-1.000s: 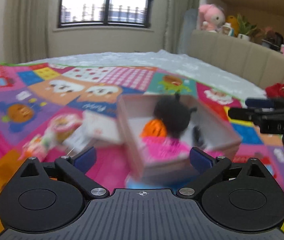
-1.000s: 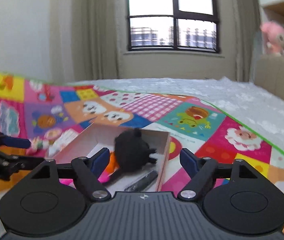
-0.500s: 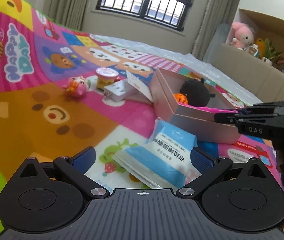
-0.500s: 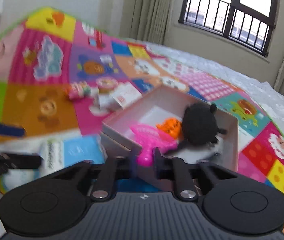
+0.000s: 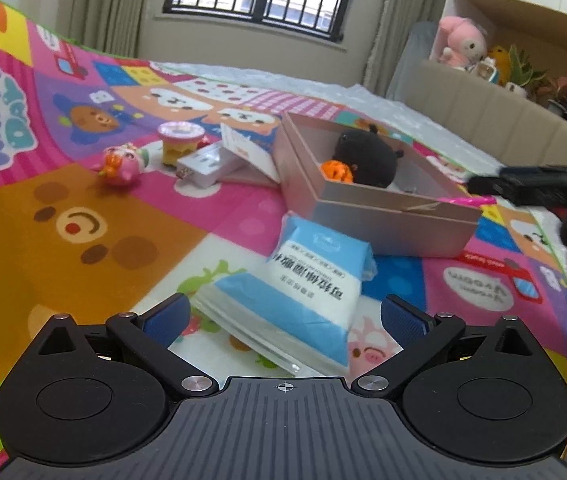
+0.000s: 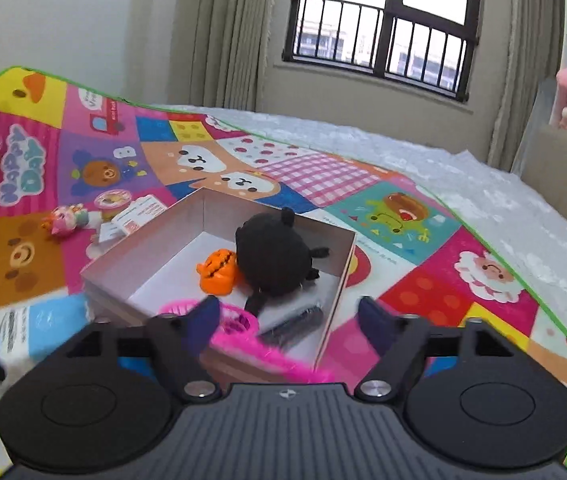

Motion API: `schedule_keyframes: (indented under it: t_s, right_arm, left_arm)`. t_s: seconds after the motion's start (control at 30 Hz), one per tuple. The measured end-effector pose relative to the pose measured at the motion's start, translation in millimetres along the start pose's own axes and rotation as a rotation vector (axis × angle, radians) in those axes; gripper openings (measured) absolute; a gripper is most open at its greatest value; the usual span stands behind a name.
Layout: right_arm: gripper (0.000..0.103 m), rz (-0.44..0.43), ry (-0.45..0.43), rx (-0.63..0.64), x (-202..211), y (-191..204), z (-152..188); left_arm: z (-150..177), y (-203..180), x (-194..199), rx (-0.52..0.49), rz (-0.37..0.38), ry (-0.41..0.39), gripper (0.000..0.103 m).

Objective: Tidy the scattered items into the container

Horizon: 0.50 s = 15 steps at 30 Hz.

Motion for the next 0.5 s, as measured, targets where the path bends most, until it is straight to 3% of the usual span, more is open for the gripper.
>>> schedule_keyframes:
  t_s: [0.17, 0.3, 0.37, 0.43, 0.5]
  right_arm:
    - [0.087, 0.024, 0.005, -0.003, 19.6, -2.4, 20.5]
    - [0.084, 0.046, -0.017, -0.083, 25.9, -11.5, 24.0]
    - [0.052, 0.057, -0.003, -0.166, 20.2, -20.8, 20.4]
    - [0.045, 0.051, 0.039, -0.278, 9.4, -32.8, 20.1]
    - [0.032, 0.051, 0.081, -0.379, -3.5, -43.5, 24.1]
  left_arm:
    - [1.8, -0.4, 1.6, 0.003, -0.012, -0.016, 0.103]
    - [3.5, 1.7, -0.2, 0.008, -0.022, -0.007, 0.103]
    - [4.2, 3.8, -0.7, 0.02, -0.025, -0.005, 0.103]
    - [4.8, 4.7, 0.6, 0.031, -0.02, -0.006, 0.103]
    - [5.1, 4.4, 2.7, 0.033, -0.017, -0.01, 0.103]
Point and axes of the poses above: each gripper's, at about its wrist camera, not at the fingertips, and x roughly against the way its jaws point, y to its left, z to its underside, the point moved 4 cm from there along -x, roughly the way its jaws point, and after that the axes turned 7 degrees about z, right-handed, at the moved point
